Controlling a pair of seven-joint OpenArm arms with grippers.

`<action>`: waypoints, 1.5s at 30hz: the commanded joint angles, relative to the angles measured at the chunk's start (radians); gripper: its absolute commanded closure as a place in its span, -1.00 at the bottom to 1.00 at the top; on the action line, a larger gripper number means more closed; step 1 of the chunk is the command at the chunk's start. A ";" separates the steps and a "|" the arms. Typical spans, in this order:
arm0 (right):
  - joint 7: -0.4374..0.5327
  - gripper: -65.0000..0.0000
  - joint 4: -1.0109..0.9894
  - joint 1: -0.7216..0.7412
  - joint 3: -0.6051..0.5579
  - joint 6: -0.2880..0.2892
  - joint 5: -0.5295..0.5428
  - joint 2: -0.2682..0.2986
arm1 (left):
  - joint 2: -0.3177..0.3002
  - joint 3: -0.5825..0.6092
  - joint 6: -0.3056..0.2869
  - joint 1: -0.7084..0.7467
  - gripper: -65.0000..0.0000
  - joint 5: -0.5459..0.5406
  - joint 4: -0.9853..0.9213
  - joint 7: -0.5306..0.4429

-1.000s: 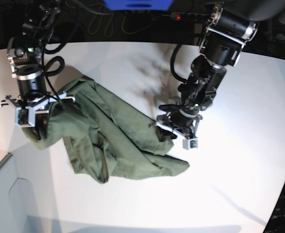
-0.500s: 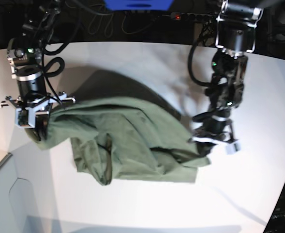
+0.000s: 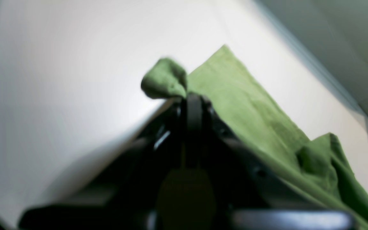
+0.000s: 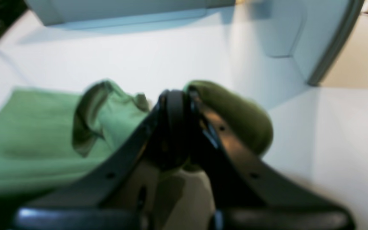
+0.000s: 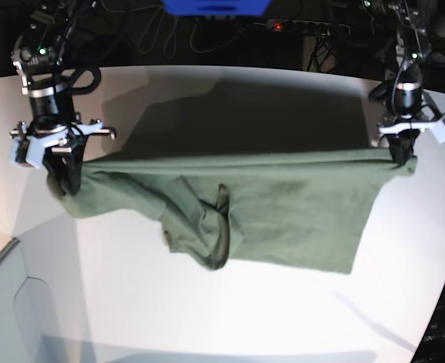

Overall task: Layout the t-shirt on the table in an organized manner, then fold the t-shirt properly
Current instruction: 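Stretch the t-shirt hem taut between both grippers, then raise the t-shirt high with both grippers to let it hang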

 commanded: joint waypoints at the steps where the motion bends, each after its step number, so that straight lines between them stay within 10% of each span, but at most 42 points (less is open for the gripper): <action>1: 0.046 1.00 0.025 -0.004 -0.006 -0.004 0.035 0.005 | -0.005 -0.029 -0.002 0.010 0.99 -0.002 0.046 -0.047; 10: 0.242 1.00 0.114 -0.008 -0.133 -0.004 0.075 0.005 | 0.027 -0.088 0.005 0.036 0.99 -0.002 0.284 -0.046; 33: 0.621 1.00 0.117 0.424 -0.250 -0.012 0.074 0.005 | -0.247 -0.075 0.006 -0.518 0.99 -0.001 0.369 -0.043; 45: 0.597 1.00 0.084 0.490 -0.234 -0.012 0.074 0.005 | -0.224 -0.082 0.006 -0.461 0.99 0.001 0.376 -0.046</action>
